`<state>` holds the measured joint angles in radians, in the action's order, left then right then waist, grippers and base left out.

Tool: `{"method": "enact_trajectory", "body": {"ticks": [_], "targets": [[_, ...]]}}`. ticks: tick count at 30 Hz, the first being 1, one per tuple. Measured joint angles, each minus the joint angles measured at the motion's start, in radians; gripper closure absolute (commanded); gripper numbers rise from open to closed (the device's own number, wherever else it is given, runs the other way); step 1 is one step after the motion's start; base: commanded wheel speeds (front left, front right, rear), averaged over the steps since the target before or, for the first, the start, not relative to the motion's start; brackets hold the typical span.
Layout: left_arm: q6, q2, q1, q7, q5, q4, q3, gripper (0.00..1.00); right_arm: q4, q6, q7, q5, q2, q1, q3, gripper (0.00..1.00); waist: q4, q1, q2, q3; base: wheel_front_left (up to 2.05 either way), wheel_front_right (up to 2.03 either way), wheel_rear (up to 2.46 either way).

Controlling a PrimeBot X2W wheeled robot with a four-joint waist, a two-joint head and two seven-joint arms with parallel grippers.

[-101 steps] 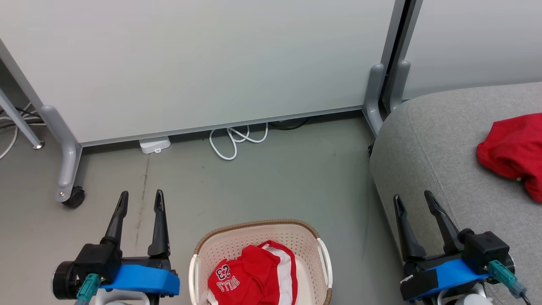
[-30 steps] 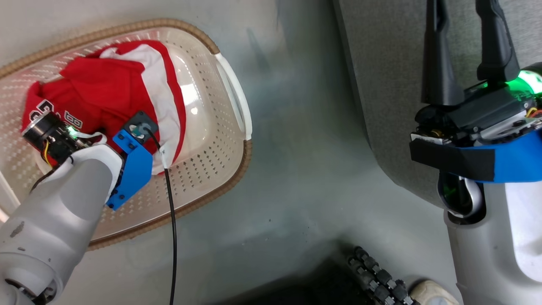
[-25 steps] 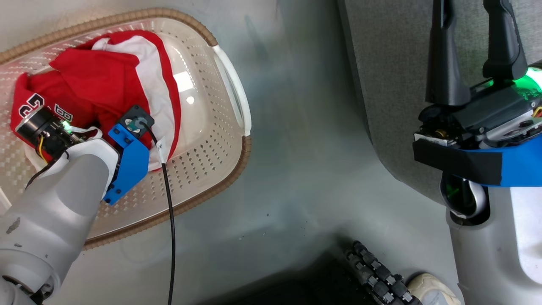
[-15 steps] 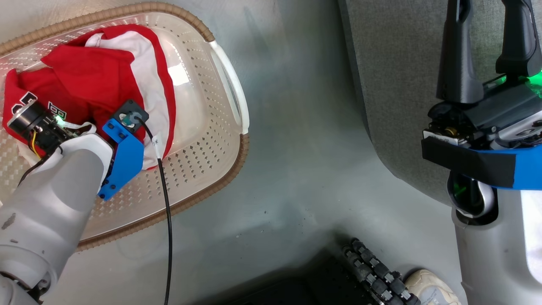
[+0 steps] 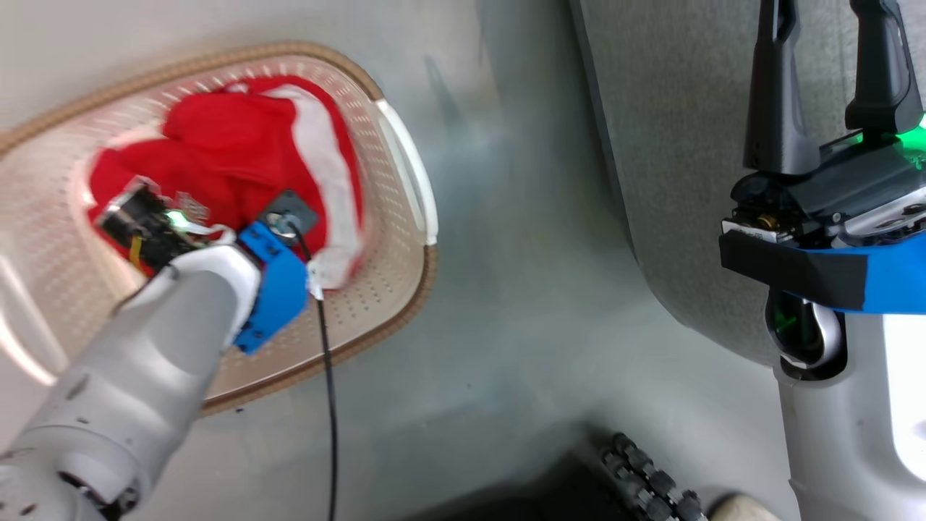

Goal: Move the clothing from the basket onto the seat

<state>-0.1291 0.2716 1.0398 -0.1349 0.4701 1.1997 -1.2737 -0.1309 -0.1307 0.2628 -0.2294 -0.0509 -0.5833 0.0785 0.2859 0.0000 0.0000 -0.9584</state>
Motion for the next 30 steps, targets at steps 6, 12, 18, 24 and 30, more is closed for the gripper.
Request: {"method": "enact_trajectory", "body": {"ticks": [6, 12, 18, 24, 30], "targets": [[0.000, -0.046, -0.018, 0.098, 0.060, -0.017, 0.012, 1.00, 0.039, 0.000, 0.000, 0.035, 0.000, 0.026, -0.011, 0.00, -0.042, 0.0000, -0.0001, 0.085, 0.00, 0.00, 0.00], [0.000, -0.067, -0.038, 0.216, 0.103, -0.026, 0.025, 1.00, 0.075, 0.000, 0.000, 0.071, 0.000, 0.060, -0.009, 0.00, -0.083, -0.0001, 0.0000, 0.196, 0.00, 0.00, 0.00], [0.000, -0.072, -0.071, 0.325, 0.183, -0.032, 0.066, 1.00, 0.109, 0.000, 0.000, 0.098, 0.000, 0.107, -0.012, 0.00, -0.116, -0.0001, 0.0000, 0.323, 0.00, 0.00, 0.00], [0.000, -0.067, -0.083, 0.383, 0.247, -0.046, 0.126, 1.00, 0.142, 0.000, 0.000, 0.110, 0.000, 0.167, -0.015, 0.00, -0.143, -0.0001, 0.0000, 0.451, 0.00, 0.00, 0.00], [0.008, -0.058, -0.113, 0.395, 0.280, -0.111, 0.206, 1.00, 0.170, 0.000, 0.000, 0.114, -0.004, 0.236, -0.023, 0.00, -0.165, -0.0001, 0.0000, 0.574, 0.00, 0.00, 0.00]]}}
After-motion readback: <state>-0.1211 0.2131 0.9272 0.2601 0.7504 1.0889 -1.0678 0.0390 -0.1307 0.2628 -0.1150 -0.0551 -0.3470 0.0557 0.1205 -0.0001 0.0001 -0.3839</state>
